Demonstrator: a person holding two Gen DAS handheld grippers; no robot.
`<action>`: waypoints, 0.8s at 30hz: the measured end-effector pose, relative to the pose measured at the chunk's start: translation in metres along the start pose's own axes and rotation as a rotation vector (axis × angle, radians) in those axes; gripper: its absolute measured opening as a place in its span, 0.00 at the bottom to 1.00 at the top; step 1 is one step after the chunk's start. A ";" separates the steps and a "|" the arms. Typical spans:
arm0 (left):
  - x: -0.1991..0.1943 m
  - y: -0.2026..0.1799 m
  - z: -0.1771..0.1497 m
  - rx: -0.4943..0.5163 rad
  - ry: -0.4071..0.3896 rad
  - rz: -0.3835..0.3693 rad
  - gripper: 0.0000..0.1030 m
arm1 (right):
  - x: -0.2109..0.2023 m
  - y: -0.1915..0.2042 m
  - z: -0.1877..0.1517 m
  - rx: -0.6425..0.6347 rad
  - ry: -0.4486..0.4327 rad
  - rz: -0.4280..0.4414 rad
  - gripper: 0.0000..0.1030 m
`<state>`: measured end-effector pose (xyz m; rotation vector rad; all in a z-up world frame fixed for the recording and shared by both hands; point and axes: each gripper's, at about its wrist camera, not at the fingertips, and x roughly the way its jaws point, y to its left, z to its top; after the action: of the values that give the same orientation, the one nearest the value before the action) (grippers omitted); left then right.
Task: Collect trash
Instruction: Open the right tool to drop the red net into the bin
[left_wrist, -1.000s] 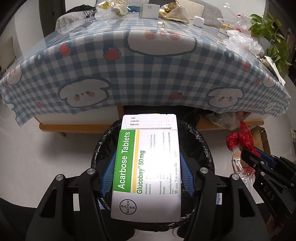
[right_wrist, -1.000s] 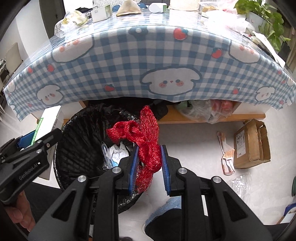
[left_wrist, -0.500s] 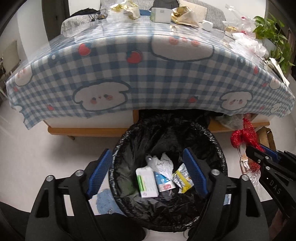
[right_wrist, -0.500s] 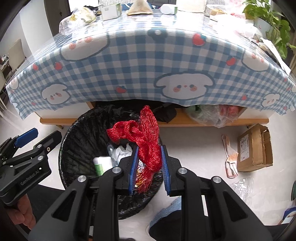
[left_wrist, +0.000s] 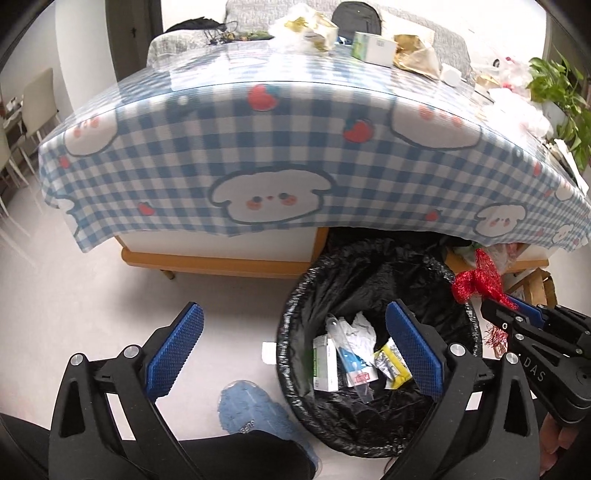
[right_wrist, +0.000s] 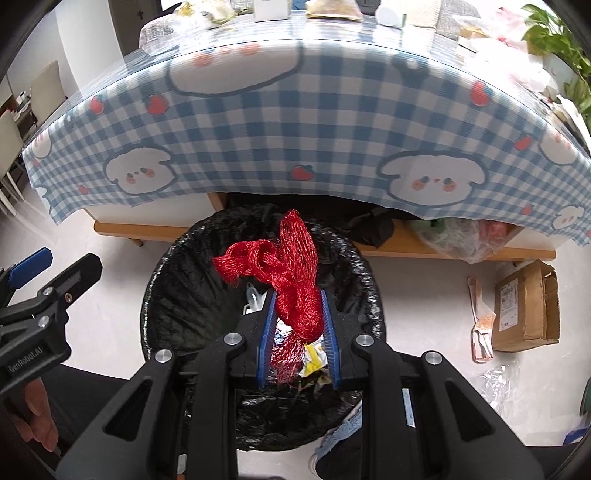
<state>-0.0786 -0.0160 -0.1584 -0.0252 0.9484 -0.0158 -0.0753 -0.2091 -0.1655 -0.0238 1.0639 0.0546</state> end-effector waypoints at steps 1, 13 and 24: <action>0.001 0.003 0.000 -0.001 0.002 0.002 0.94 | 0.001 0.002 0.000 -0.003 0.001 0.003 0.22; 0.007 0.011 -0.001 -0.005 0.019 -0.007 0.94 | 0.014 0.028 0.002 -0.037 0.016 0.032 0.30; 0.016 0.013 0.001 -0.015 0.034 -0.011 0.94 | 0.018 0.030 0.004 -0.024 0.010 0.035 0.56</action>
<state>-0.0687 -0.0031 -0.1710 -0.0439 0.9820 -0.0196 -0.0651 -0.1784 -0.1792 -0.0272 1.0736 0.0989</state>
